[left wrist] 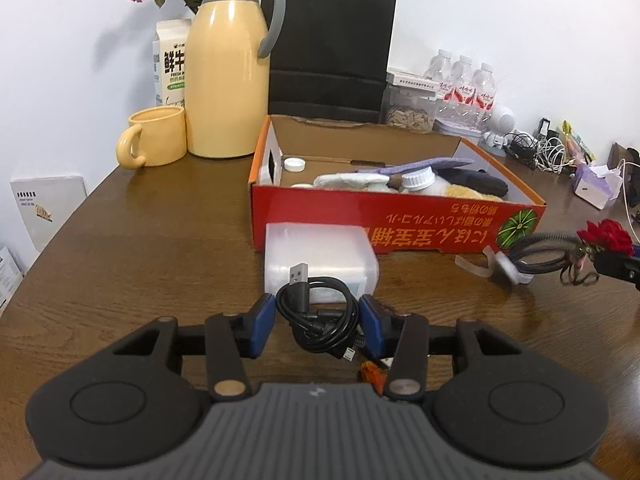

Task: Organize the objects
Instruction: 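Carry the black cable and red rose into the box and release both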

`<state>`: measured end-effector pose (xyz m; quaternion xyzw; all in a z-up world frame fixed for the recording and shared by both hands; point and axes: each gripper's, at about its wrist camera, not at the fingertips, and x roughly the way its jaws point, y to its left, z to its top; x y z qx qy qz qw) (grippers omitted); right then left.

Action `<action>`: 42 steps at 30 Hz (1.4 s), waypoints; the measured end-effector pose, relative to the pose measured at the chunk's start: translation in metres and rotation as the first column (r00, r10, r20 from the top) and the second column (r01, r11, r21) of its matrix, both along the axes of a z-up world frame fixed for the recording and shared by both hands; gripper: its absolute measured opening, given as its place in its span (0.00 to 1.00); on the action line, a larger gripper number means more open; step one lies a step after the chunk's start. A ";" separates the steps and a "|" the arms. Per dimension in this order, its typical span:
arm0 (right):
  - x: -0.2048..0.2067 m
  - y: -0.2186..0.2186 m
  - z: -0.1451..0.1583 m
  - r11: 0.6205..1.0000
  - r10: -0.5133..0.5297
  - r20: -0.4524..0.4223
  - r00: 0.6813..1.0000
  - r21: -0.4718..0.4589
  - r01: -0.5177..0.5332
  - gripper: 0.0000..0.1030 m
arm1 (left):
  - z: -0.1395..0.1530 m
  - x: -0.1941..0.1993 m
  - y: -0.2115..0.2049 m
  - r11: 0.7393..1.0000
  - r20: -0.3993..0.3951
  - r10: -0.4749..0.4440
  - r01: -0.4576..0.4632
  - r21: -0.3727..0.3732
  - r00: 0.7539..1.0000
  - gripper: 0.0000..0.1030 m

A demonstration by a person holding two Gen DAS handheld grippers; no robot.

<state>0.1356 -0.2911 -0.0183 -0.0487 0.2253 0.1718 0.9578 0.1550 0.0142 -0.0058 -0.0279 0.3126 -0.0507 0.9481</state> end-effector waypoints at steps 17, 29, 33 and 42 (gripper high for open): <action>0.084 0.058 0.027 1.000 -0.001 0.089 0.996 0.026 -0.002 0.30 | 0.040 0.065 -0.026 0.999 0.116 -0.051 0.048 0.024 0.992 0.46; 0.165 0.082 0.008 0.997 -0.074 0.058 0.996 0.039 0.072 0.30 | 0.038 0.142 -0.039 1.000 0.131 -0.021 0.021 -0.002 0.991 0.46; 0.174 0.079 -0.003 0.996 -0.088 0.045 0.995 0.038 0.087 0.30 | 0.033 0.160 -0.045 1.000 0.135 -0.024 0.023 0.012 0.991 0.46; 0.183 0.078 -0.012 0.995 -0.102 -0.002 0.995 0.010 0.102 0.37 | 0.020 0.171 -0.046 0.999 0.107 -0.021 0.017 0.036 0.994 0.48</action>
